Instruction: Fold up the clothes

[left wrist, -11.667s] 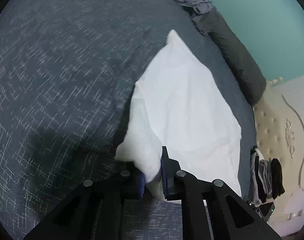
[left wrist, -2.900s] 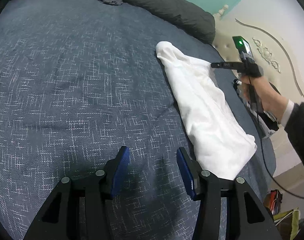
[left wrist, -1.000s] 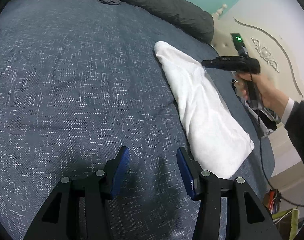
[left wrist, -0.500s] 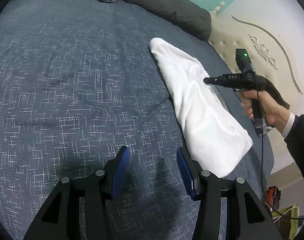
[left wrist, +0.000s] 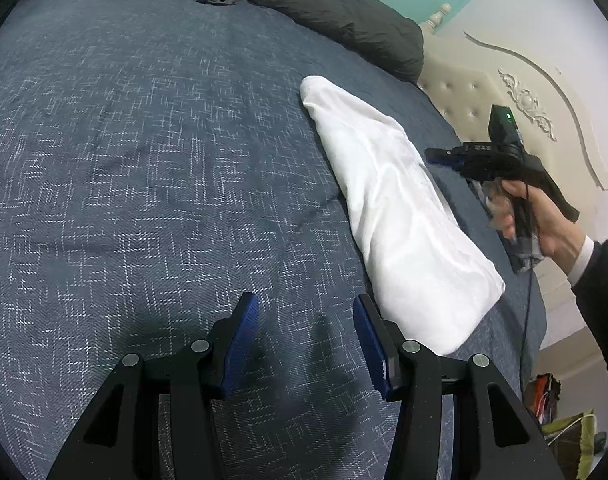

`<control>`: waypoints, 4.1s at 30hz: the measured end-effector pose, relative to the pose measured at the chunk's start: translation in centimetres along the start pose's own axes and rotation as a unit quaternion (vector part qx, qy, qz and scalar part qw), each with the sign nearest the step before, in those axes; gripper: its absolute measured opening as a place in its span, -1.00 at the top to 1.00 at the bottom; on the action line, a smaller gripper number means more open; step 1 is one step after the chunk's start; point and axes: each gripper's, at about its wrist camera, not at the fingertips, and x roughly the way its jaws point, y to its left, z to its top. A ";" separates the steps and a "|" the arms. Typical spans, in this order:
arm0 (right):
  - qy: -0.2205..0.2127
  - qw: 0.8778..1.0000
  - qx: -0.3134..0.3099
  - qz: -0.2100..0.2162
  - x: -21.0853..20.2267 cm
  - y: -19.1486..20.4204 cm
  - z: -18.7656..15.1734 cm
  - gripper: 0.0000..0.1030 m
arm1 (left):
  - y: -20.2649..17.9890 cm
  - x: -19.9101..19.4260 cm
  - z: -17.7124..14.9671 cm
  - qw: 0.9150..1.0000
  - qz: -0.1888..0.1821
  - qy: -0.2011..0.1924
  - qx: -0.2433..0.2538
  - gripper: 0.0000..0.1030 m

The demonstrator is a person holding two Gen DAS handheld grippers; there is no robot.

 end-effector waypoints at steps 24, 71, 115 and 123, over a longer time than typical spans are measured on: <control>0.017 1.000 0.016 0.008 0.8 -0.2 -3.4 0.86 | 0.0 0.0 0.0 1.000 -0.003 -0.001 0.001 -0.04; 0.024 0.998 0.045 0.038 -1.7 -1.1 -9.8 0.89 | -1.0 0.5 -0.5 1.000 -0.012 0.010 0.011 -0.04; -0.012 0.999 0.034 0.032 -2.7 0.0 -4.3 0.51 | -8.1 6.7 -0.6 0.997 -0.004 0.068 0.046 -0.05; -0.004 0.999 -0.039 -0.025 2.4 4.8 2.6 0.44 | -7.0 6.5 -0.5 0.997 -0.013 0.064 0.030 -0.05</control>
